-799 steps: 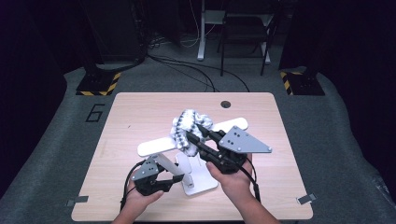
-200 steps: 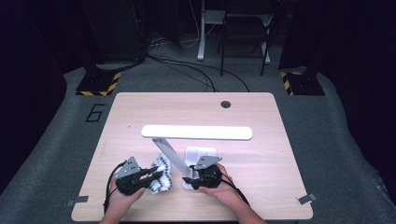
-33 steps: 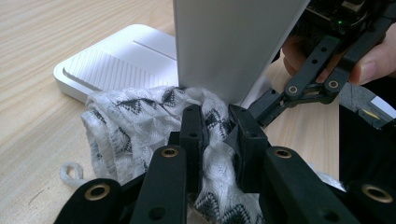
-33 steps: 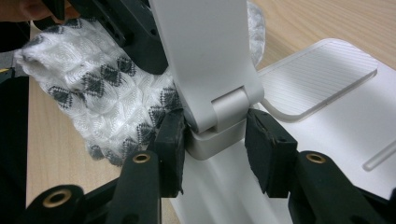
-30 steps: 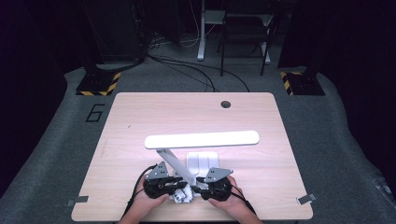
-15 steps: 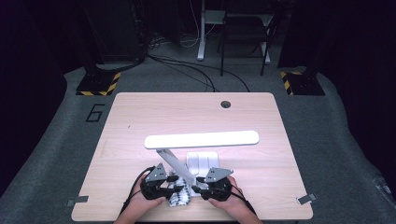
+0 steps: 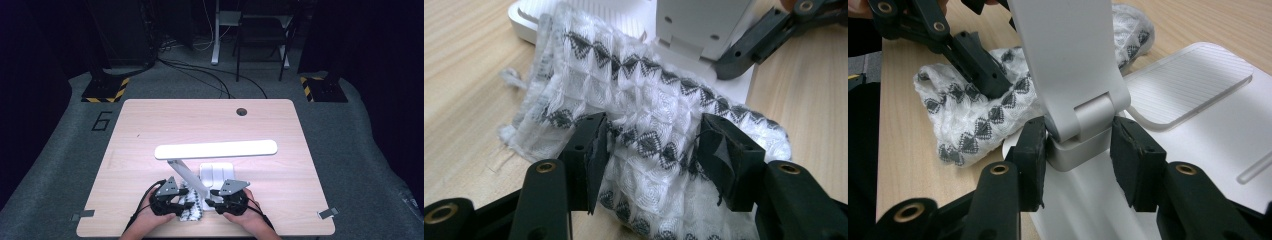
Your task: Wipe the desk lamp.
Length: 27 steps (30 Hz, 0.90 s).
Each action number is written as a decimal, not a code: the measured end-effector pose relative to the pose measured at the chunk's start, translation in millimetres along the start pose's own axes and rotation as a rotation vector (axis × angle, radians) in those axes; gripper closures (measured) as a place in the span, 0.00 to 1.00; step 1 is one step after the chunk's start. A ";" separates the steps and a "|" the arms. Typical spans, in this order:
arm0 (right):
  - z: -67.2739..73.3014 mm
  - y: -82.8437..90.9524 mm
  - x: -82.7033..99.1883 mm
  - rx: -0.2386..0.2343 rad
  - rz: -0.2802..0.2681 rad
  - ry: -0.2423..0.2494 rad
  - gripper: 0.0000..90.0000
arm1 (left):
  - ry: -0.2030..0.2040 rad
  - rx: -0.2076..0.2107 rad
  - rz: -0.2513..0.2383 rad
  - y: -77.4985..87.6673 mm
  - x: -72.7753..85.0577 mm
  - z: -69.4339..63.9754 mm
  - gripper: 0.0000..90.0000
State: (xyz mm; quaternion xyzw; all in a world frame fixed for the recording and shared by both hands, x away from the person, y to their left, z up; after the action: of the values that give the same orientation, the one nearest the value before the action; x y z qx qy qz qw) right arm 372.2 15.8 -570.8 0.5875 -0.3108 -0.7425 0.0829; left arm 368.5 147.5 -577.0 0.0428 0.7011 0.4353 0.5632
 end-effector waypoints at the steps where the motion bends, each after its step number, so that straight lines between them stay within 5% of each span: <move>1: 0.0 0.0 0.0 0.000 0.000 0.000 0.65 | 0.001 -0.006 -0.002 -1.5 0.3 -0.7 0.50; 5: 0.1 -0.1 0.1 0.000 -0.001 -0.001 0.65 | -0.007 -0.002 0.006 -2.5 1.1 -0.2 0.52; 17: -0.2 0.0 0.0 -0.005 -0.002 0.005 0.65 | -0.004 -0.022 0.017 0.9 -1.7 2.3 0.85; 27: -0.1 0.0 0.0 -0.008 -0.002 0.004 0.65 | 0.047 0.033 -0.106 26.0 -18.2 4.1 0.86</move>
State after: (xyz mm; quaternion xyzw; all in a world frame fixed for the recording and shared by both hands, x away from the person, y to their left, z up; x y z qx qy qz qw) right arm 372.3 15.8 -570.9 0.5889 -0.3071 -0.7428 0.0852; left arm 367.3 155.8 -546.1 0.0048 0.7223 0.3943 0.5681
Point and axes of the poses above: each handheld gripper's, and its own axes: y roughly backward along the jaws, x roughly out of its underside, z roughly to its left, the point moved 9 cm from there along -y, roughly forward along the jaws, and after that the axes turned 7 degrees about -x, right-handed, at the moved point
